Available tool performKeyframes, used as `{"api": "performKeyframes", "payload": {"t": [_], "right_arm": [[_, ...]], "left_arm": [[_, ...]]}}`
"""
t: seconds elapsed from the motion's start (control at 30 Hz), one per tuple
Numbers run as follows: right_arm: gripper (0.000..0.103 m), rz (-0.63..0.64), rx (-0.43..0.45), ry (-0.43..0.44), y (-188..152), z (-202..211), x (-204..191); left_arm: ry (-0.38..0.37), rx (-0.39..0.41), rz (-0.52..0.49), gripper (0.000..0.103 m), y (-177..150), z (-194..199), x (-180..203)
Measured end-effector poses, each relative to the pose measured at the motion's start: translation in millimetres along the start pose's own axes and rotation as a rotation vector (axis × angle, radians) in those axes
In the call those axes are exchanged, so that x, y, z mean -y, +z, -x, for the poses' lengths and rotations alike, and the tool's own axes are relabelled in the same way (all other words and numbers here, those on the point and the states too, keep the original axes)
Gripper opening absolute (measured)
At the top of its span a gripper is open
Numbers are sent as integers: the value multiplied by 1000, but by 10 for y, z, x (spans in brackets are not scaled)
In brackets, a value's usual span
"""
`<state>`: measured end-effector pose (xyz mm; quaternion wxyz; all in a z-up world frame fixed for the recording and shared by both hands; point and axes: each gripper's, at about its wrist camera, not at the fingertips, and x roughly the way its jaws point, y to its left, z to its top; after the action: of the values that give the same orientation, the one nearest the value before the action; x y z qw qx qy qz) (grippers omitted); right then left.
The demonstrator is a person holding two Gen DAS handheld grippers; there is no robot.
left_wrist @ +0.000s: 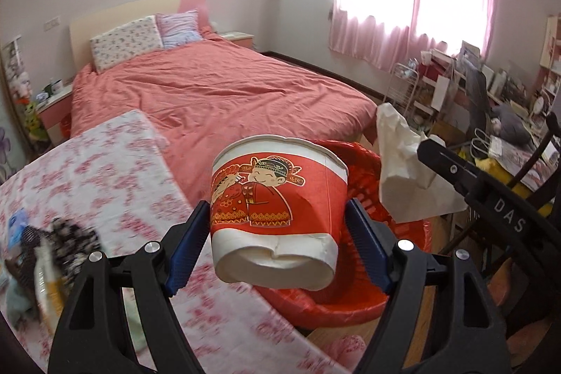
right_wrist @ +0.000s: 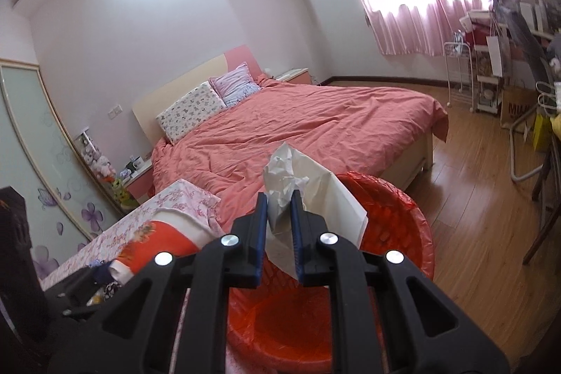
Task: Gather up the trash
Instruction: 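Carry the cup in the left tool and tissue in the right tool over the orange basket, then open the left tool dropping the cup while the right tool drops the tissue into the basket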
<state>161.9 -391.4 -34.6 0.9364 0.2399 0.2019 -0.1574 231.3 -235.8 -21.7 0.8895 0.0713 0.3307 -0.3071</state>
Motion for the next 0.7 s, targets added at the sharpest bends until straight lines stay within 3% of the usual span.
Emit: {"api": "performKeyframes", "payload": {"t": [0.1, 0.2, 0.3, 0.47, 0.7], "right_arm": [[20, -29, -13, 8, 8, -123, 116], [25, -61, -26, 5, 25, -215, 201], [36, -74, -30, -6, 19, -243, 259], [50, -37, -10, -37, -21, -172, 246], [60, 38, 3, -69, -101, -5, 17]], "left_arm": [[-8, -33, -7, 79, 21, -144, 102], [6, -62, -6, 88, 10, -222, 133], [26, -86, -4, 90, -22, -253, 125], [67, -102, 13, 90, -77, -184, 44], [114, -78, 45, 90, -177, 151, -155]]}}
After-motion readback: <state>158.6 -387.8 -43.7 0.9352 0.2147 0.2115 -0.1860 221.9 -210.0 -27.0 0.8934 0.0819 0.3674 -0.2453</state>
